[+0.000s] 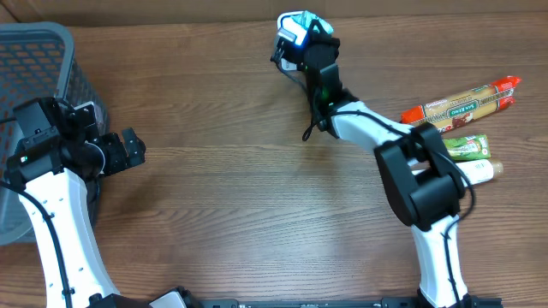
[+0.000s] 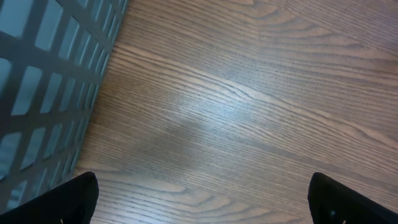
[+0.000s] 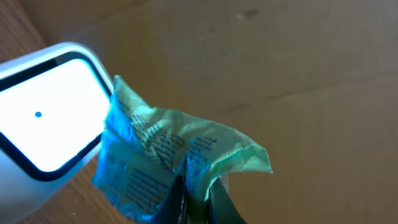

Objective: Scan the item barcode
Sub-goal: 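Carry the teal packet right and drop it onto the spaghetti pack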

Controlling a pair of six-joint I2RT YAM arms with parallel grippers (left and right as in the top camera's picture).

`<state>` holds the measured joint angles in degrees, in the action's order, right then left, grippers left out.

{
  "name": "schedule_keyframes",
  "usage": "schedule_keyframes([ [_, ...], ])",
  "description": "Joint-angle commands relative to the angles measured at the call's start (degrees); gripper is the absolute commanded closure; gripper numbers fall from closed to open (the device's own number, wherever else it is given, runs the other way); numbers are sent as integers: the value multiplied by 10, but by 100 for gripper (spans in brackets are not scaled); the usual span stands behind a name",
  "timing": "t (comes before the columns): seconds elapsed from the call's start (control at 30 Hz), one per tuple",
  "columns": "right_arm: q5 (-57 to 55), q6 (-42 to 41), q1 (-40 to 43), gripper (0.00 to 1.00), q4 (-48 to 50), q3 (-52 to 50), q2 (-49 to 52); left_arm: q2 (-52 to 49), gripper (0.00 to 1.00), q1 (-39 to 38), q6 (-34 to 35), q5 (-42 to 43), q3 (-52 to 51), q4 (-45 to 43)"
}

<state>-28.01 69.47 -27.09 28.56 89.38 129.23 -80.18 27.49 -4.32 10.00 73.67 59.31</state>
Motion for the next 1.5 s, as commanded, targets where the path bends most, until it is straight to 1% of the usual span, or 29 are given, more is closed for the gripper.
schedule_keyframes([
  [0.0, -9, -141, 0, 96, -74, 17, -119, -3, 0, -1, 11, -1, 6, 0],
  [0.07, -9, -213, 0, 96, -143, 17, -164, -3, 0, -1, 11, -1, 6, 0],
  [0.13, -7, -315, 0, 96, -209, 17, -207, -3, 1, -1, 11, -1, 6, 0],
  [0.23, 28, -468, 1, 96, -310, 17, -265, -3, 0, -1, 11, -1, 6, 0],
  [0.37, 140, -614, 11, 96, -450, 17, -331, -3, 0, -1, 11, -1, 6, 0],
  [0.47, 268, -722, 32, 96, -586, 17, -375, -3, 1, -1, 11, -1, 6, 0],
  [0.53, 335, -747, 58, 96, -666, 17, -390, -3, 0, -1, 11, -1, 6, 0],
  [0.6, 380, -747, 90, 96, -737, 17, -392, -3, 0, -1, 11, -1, 6, 0],
  [0.67, 402, -747, 135, 96, -804, 12, -390, -3, 0, -1, 11, -1, 6, 0],
  [0.73, 400, -746, 178, 96, -845, -5, -390, -3, 0, -1, 11, -1, 6, 0],
  [0.8, 399, -747, 233, 96, -860, -38, -390, -3, 0, -1, 11, -1, 6, 0],
  [0.87, 396, -760, 282, 96, -848, -74, -389, -3, 0, -1, 11, -1, 6, 0],
  [0.93, 397, -786, 338, 96, -811, -123, -389, -3, 0, -1, 11, -1, 6, 0],
  [1.07, 398, -836, 418, 96, -729, -203, -388, -3, 0, -1, 11, -1, 6, 0],
  [1.2, 404, -860, 464, 96, -676, -251, -388, -3, 0, -1, 11, -1, 6, 0],
  [1.33, 401, -860, 471, 95, -676, -254, -388, -3, 0, -1, 11, -1, 6, 0],
  [1.4, 401, -860, 471, 59, -677, -254, -388, -3, 0, -1, 11, -1, 6, 0],
  [1.43, 401, -860, 471, 43, -678, -254, -388, -3, 0, -1, 11, -1, 6, 0],
  [1.47, 401, -860, 471, 39, -679, -254, -388, -3, 0, -1, 11, -1, 6, 0],
])
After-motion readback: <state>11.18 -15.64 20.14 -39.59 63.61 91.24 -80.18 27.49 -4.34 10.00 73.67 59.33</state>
